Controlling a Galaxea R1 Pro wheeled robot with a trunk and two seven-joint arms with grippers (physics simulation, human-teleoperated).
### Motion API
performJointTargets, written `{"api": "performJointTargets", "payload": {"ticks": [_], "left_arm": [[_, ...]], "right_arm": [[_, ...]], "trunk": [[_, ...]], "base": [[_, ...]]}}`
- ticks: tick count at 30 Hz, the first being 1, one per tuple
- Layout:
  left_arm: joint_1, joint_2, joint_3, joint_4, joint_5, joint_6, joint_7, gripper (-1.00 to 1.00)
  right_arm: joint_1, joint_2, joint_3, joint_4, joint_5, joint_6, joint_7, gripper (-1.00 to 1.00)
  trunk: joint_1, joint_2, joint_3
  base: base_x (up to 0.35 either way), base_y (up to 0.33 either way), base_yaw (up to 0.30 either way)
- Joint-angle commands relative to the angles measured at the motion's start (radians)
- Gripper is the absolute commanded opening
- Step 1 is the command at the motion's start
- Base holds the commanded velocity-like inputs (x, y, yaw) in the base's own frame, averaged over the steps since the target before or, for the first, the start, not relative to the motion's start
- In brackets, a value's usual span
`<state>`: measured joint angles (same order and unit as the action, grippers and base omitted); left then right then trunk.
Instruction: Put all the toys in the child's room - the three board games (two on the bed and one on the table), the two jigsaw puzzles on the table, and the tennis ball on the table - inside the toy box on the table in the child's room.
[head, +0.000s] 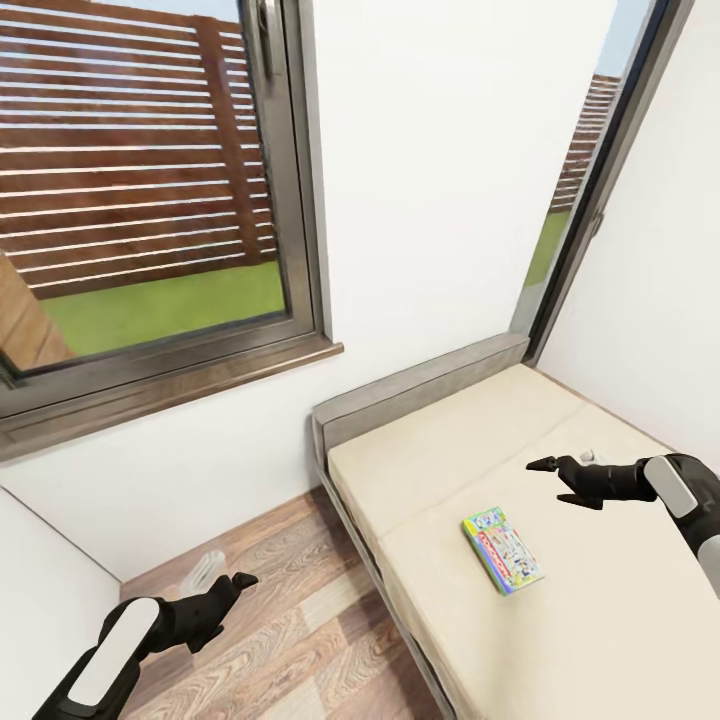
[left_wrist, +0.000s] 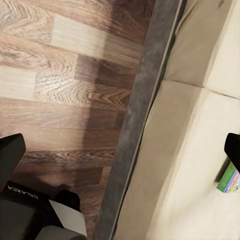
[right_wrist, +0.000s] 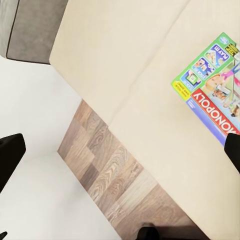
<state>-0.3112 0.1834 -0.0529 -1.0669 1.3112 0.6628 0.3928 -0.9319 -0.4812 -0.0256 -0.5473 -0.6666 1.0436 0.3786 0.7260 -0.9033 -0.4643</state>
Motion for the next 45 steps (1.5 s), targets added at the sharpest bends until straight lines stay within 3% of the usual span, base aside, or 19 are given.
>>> {"api": "performJointTargets", "payload": {"ticks": [1, 45], "left_arm": [[0.0, 0.001, -0.002, -0.001, 0.01, -0.001, 0.01, 1.0], [0.0, 0.001, -0.002, 0.021, 0.004, -0.009, 0.009, 1.0]], "right_arm": [[-0.001, 0.0, -0.003, 0.0, 0.01, 0.004, 0.009, 1.0], [0.019, -0.004, 0.016, 0.005, 0.011, -0.02, 0.009, 1.0]], "trunk": [[0.0, -0.001, -0.001], [0.0, -0.001, -0.001]], "base": [[-0.014, -0.01, 0.0], [-0.002, -0.001, 0.0]]}}
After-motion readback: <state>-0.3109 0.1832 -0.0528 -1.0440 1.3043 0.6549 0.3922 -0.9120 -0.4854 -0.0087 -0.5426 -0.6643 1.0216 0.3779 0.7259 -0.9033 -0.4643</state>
